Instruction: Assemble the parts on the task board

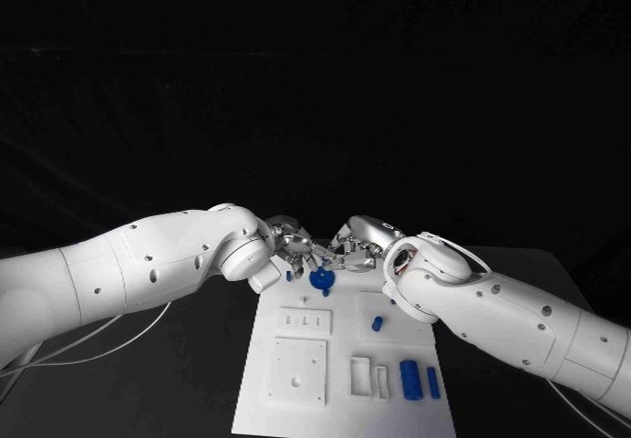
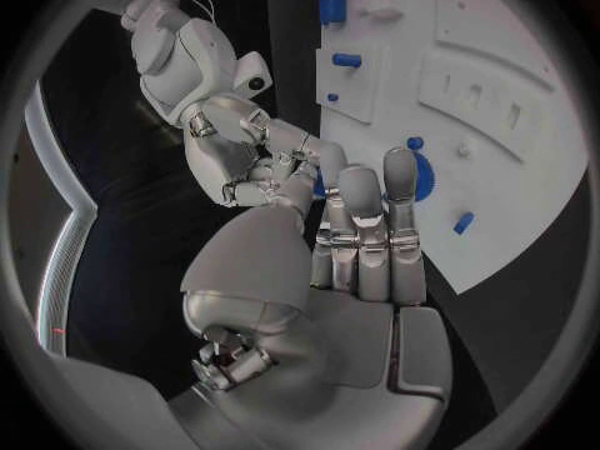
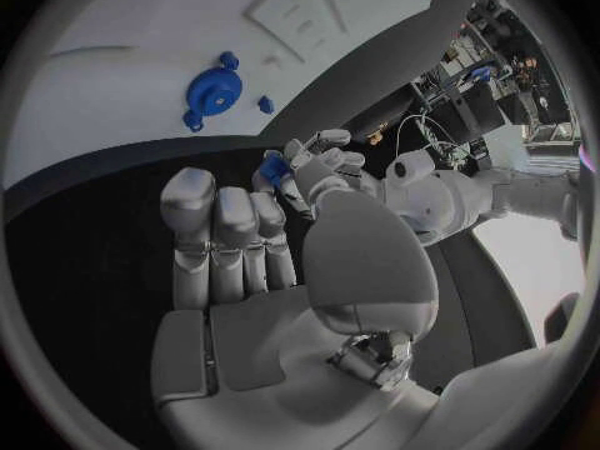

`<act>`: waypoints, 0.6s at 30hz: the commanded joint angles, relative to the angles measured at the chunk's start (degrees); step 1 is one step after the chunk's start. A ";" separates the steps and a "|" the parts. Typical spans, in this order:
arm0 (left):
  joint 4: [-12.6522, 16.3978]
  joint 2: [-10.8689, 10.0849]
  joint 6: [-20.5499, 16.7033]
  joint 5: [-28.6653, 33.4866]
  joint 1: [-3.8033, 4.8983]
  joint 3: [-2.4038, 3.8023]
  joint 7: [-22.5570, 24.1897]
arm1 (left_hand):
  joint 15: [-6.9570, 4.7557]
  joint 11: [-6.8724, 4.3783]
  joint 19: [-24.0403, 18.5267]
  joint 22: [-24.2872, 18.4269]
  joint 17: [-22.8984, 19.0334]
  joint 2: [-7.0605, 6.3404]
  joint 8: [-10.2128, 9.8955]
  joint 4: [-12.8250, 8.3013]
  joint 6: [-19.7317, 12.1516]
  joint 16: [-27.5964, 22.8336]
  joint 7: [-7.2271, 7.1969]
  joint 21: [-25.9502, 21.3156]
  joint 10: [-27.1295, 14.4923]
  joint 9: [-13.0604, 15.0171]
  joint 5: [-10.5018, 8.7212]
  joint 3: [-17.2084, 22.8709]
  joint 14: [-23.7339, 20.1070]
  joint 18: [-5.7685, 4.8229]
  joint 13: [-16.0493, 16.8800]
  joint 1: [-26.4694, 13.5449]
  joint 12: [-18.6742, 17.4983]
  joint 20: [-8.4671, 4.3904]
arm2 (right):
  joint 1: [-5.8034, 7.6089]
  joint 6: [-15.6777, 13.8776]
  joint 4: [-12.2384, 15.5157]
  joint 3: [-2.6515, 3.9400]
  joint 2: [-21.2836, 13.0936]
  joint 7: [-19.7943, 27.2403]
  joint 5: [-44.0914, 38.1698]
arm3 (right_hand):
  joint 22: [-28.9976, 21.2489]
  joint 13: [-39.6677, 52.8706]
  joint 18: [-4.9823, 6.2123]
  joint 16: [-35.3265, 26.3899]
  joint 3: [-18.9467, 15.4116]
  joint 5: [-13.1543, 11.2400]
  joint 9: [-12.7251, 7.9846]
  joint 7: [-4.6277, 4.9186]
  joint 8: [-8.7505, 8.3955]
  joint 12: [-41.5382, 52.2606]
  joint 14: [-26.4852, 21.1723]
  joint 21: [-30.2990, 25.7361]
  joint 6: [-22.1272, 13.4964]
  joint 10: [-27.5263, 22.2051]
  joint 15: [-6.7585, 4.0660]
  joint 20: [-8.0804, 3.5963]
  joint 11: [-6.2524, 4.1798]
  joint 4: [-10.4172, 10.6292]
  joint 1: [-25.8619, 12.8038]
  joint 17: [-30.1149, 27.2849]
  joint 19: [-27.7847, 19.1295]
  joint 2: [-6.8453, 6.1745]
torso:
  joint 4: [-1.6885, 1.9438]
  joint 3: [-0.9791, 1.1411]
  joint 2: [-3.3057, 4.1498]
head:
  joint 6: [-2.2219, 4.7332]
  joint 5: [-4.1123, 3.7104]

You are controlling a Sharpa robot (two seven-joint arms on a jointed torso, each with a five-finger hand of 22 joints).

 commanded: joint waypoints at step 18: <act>-0.04 -0.96 -3.21 -0.28 0.13 -0.23 -0.86 | -1.13 -0.57 1.48 4.10 1.31 -1.67 -0.46 -1.54 5.12 3.97 -3.72 -1.72 2.73 47.57 8.49 3.72 0.18 -1.23 1.08 -3.15 4.76 -0.55 | -1.21 -3.26 2.33 -0.16 -4.29 2.01 0.93 | 2.58 -5.56 1.74 -2.12 -15.26 4.64 -0.86 4.47 -0.30 -4.56 -0.34 -4.13 -23.87 -4.24 1.76 1.86 2.52 11.43 4.74 -1.79 3.29 -6.06 | 0.01 0.02 -0.05 | -0.10 0.25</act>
